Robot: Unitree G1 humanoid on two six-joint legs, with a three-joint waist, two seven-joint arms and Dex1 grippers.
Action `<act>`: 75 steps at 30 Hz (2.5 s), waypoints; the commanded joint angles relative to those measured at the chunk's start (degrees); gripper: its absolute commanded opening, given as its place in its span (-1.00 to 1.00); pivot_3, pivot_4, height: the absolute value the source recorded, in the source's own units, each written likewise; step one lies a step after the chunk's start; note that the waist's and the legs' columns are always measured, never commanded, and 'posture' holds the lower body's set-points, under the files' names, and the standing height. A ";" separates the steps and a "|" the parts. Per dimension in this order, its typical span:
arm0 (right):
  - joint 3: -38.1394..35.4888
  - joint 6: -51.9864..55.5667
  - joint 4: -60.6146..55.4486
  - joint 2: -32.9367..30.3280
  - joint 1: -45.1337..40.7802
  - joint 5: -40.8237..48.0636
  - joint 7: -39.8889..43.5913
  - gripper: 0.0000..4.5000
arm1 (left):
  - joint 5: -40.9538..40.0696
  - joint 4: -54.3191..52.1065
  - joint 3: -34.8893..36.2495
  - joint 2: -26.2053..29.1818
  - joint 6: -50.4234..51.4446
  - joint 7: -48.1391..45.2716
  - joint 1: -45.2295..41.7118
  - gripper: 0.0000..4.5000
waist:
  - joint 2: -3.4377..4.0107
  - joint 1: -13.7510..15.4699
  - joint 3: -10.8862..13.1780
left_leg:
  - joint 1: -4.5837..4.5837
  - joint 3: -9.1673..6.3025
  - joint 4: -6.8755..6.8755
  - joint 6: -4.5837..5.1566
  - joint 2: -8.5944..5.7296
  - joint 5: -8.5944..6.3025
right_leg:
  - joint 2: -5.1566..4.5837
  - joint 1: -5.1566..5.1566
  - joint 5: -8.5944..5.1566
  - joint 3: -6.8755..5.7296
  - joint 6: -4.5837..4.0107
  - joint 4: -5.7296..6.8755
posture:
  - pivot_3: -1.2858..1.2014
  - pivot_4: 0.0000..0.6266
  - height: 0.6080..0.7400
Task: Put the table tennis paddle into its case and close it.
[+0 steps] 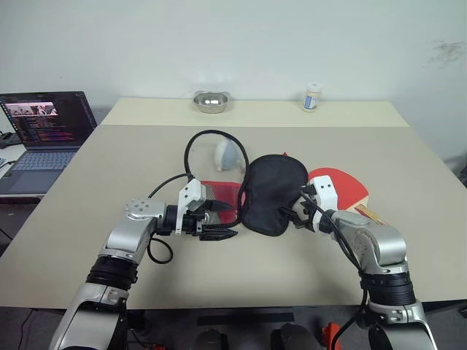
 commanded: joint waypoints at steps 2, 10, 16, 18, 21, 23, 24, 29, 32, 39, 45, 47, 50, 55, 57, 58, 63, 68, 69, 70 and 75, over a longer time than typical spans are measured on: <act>1.69 -2.53 -0.23 0.99 -0.12 -0.09 -0.33 0.98 | -0.18 -0.91 0.52 0.09 -1.08 0.15 -0.13 0.82 | 0.00 0.01 0.00 | 0.00 -0.01 0.00 0.00 0.00 0.00 | 0.01 0.00 0.00 -0.01 0.00 0.00 | 0.03 -0.52 1.00; 4.85 -5.86 1.32 -0.60 -1.33 -1.13 1.69 0.08 | -0.35 -1.68 0.69 0.12 -0.89 0.63 0.45 0.82 | 0.00 -0.02 0.00 | 0.00 -0.02 0.00 0.00 0.00 0.00 | 0.01 0.00 0.00 -0.01 0.00 0.00 | 0.03 -0.52 1.00; 3.64 -5.44 2.04 -5.62 -2.89 -0.39 5.20 -0.87 | -0.53 -2.16 0.50 0.05 -0.82 0.83 0.68 0.82 | 0.00 0.03 0.00 | 0.00 -0.01 0.01 0.00 -0.01 0.00 | 0.01 0.00 0.00 -0.01 0.00 0.00 | 0.03 -0.52 1.00; 3.92 -4.88 2.11 -8.95 -3.67 0.17 8.25 -0.99 | -0.61 -2.32 0.44 0.04 -0.68 0.75 0.67 0.82 | 0.00 0.04 0.00 | 0.00 -0.02 0.00 0.00 0.00 0.00 | 0.01 0.00 0.00 -0.02 0.00 0.00 | 0.03 -0.52 1.00; 4.51 -4.97 3.14 -13.29 -4.75 0.54 12.16 -0.99 | -0.62 -2.48 0.36 -0.01 -0.59 0.71 0.68 0.82 | 0.00 0.06 0.00 | -0.01 -0.02 0.00 0.00 -0.02 0.00 | 0.01 0.01 0.00 -0.03 0.00 -0.03 | 0.03 -0.52 1.00; 4.66 -6.35 5.78 -16.56 -6.53 -0.11 14.60 -0.99 | -0.60 -2.51 0.25 -0.05 -0.60 0.60 0.67 0.82 | 0.00 0.05 0.00 | 0.00 -0.02 0.00 0.01 -0.02 0.00 | 0.01 0.02 0.00 -0.03 0.00 -0.04 | 0.03 -0.52 1.00; 4.69 -6.88 7.07 -17.81 -7.45 -0.36 15.69 -0.99 | -0.60 -2.50 0.23 -0.06 -0.61 0.54 0.66 0.82 | -0.01 0.05 0.01 | 0.00 -0.01 0.00 0.01 -0.02 0.00 | 0.01 0.01 0.00 -0.03 0.00 -0.04 | 0.03 -0.52 1.00; 6.40 -8.70 12.06 -21.42 -11.55 -1.04 20.48 -0.99 | -0.48 -2.54 0.09 -0.18 -0.74 0.50 0.76 0.82 | 0.00 -0.02 0.01 | 0.00 0.00 0.00 0.01 -0.01 0.00 | 0.03 0.00 0.00 -0.01 0.00 -0.04 | 0.03 -0.52 1.00; 7.67 -8.66 12.66 -21.04 -12.25 -0.47 22.53 -0.99 | -0.32 -2.36 0.02 -0.33 -0.94 0.55 0.72 0.82 | -0.01 -0.01 0.01 | 0.00 -0.01 -0.01 0.01 0.00 0.00 | 0.04 0.00 0.00 -0.02 0.00 -0.05 | 0.03 -0.52 1.00; 7.76 -10.20 12.76 -17.51 -12.14 -1.22 21.37 -0.44 | -0.14 -2.29 -0.27 -0.52 -1.21 0.38 0.81 0.82 | -0.01 0.01 0.01 | -0.01 -0.01 0.00 0.01 0.01 0.00 | 0.04 0.00 0.00 -0.01 0.00 -0.03 | 0.03 -0.52 1.00; 6.77 -13.30 13.35 -20.51 -11.62 -2.97 21.94 0.44 | -0.13 -2.38 -0.60 -0.65 -1.23 0.38 0.58 0.82 | 0.00 0.07 0.01 | -0.01 -0.01 0.00 0.01 -0.01 -0.01 | 0.03 0.00 0.00 -0.02 0.00 -0.03 | 0.03 -0.52 1.00; 5.90 -14.38 12.91 -23.21 -10.84 -3.35 22.49 0.76 | -0.18 -2.59 -0.71 -0.80 -1.08 0.40 0.48 0.82 | 0.00 0.09 0.01 | -0.02 -0.01 0.00 0.01 -0.01 -0.01 | 0.02 0.00 0.00 -0.02 0.00 -0.04 | 0.03 -0.52 1.00; 1.86 -13.08 9.39 -28.42 -8.22 -1.22 24.56 0.98 | -0.51 -3.11 -1.00 -1.41 -0.61 0.37 0.25 0.82 | -0.01 0.28 0.01 | -0.03 -0.02 0.00 0.01 -0.01 -0.01 | 0.02 0.00 0.00 -0.03 0.00 -0.07 | 0.03 -0.52 1.00; -7.11 -6.48 1.17 -34.34 0.13 4.20 25.92 0.98 | -0.46 -2.87 -1.61 -2.42 -0.56 0.52 -0.31 0.82 | -0.02 0.60 0.02 | -0.09 -0.05 -0.02 0.01 -0.02 -0.01 | 0.01 0.01 0.00 -0.05 0.00 -0.14 | 0.03 -0.52 1.00; -8.87 -6.13 1.28 -35.88 3.71 3.62 24.77 0.98 | -0.38 -2.52 -1.98 -2.91 -0.70 0.33 -0.72 0.82 | -0.02 0.63 0.02 | -0.06 -0.06 0.00 0.01 -0.01 -0.01 | 0.01 0.04 0.00 -0.06 0.01 -0.14 | 0.03 -0.52 1.00; -9.44 -6.15 1.38 -36.35 4.97 3.39 24.36 0.98 | -0.33 -2.36 -2.11 -3.09 -0.76 0.25 -0.89 0.82 | -0.02 0.63 0.02 | -0.01 -0.04 0.00 0.01 -0.01 -0.01 | 0.01 0.07 0.00 -0.05 0.01 -0.13 | 0.03 -0.52 1.00; -8.83 -8.54 6.16 -37.38 7.44 2.07 24.20 0.98 | 0.13 -0.69 -2.83 -4.39 -1.38 -0.39 -2.52 0.82 | -0.02 0.26 0.02 | 0.09 -0.01 0.01 0.01 0.00 0.00 | 0.05 0.13 -0.09 0.01 0.16 -0.10 | 0.03 -0.52 1.00; -4.42 -13.41 14.20 -36.88 2.99 -1.13 24.62 0.98 | 0.49 0.90 -3.14 -4.96 -2.09 -1.23 -3.73 0.82 | -0.02 0.07 0.02 | 0.10 0.02 0.02 0.01 0.00 0.00 | 0.32 0.12 -0.09 0.05 0.16 -0.10 | 0.03 -0.52 1.00; -3.51 -14.42 16.45 -36.58 1.82 -1.77 24.85 0.98 | 0.52 1.08 -3.16 -5.02 -2.20 -1.34 -3.87 0.82 | -0.02 0.06 0.02 | 0.12 0.04 0.02 0.01 0.02 0.00 | 0.37 0.13 -0.09 0.09 0.16 -0.10 | 0.03 -0.52 1.00; -2.74 -15.37 18.54 -36.29 0.78 -2.31 25.02 0.98 | 0.55 1.21 -3.16 -5.07 -2.30 -1.43 -3.96 0.82 | -0.02 0.10 0.02 | 0.12 0.05 0.02 0.01 0.02 0.00 | 0.38 0.12 -0.08 0.10 0.15 -0.10 | 0.03 -0.52 1.00; 0.52 -19.24 27.28 -35.28 -2.45 -5.06 25.81 0.98 | 0.28 0.27 -2.76 -5.07 -1.96 -1.69 -3.57 0.82 | -0.02 0.12 0.01 | 0.09 0.05 0.02 0.02 0.02 0.00 | 0.38 0.12 -0.02 0.10 0.05 -0.15 | 0.03 -0.52 1.00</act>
